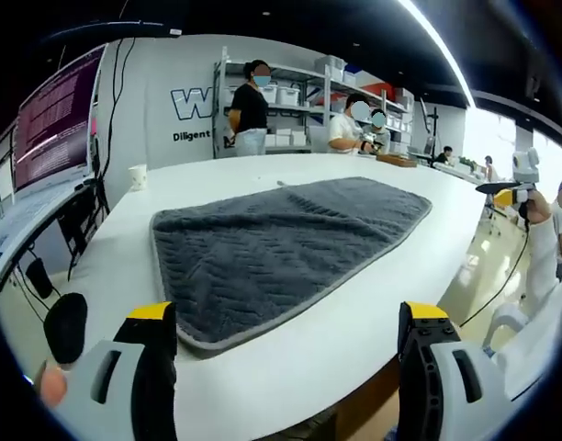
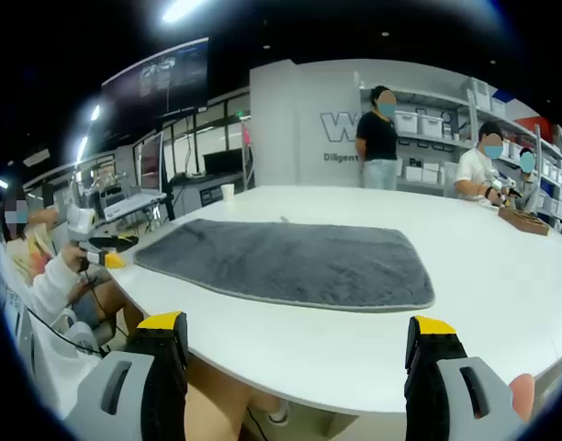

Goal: Open the folded towel by lifting each exposed corner and separating the folded layers until the towel lies flat within the target outline without major curled edges

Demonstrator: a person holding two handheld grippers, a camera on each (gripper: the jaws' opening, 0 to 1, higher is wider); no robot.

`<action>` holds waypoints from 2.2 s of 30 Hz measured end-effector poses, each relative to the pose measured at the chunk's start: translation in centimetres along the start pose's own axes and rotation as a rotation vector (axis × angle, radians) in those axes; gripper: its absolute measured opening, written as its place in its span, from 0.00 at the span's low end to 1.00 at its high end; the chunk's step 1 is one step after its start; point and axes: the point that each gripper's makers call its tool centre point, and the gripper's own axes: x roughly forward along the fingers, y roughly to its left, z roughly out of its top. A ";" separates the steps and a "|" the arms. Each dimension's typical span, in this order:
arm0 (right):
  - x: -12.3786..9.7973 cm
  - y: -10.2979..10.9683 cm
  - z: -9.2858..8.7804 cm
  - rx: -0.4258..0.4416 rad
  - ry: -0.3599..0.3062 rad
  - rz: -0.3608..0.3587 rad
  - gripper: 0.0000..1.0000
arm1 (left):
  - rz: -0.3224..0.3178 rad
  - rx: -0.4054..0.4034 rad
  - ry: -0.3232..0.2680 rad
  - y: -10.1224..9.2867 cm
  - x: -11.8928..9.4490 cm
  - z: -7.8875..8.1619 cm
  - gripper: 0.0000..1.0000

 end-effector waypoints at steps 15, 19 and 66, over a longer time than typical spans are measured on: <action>0.1 0.1 0.0 0.001 0.002 0.005 0.99 | 0.085 -0.265 -0.040 5.2 1.3 -2.0 0.64; 0.2 0.1 0.1 0.001 0.002 0.009 0.99 | 0.098 -0.286 -0.048 6.0 1.7 -2.1 0.45; -0.3 -0.5 0.0 0.017 -0.006 -0.007 0.99 | 0.234 -0.210 -0.133 5.8 -3.0 -0.1 0.36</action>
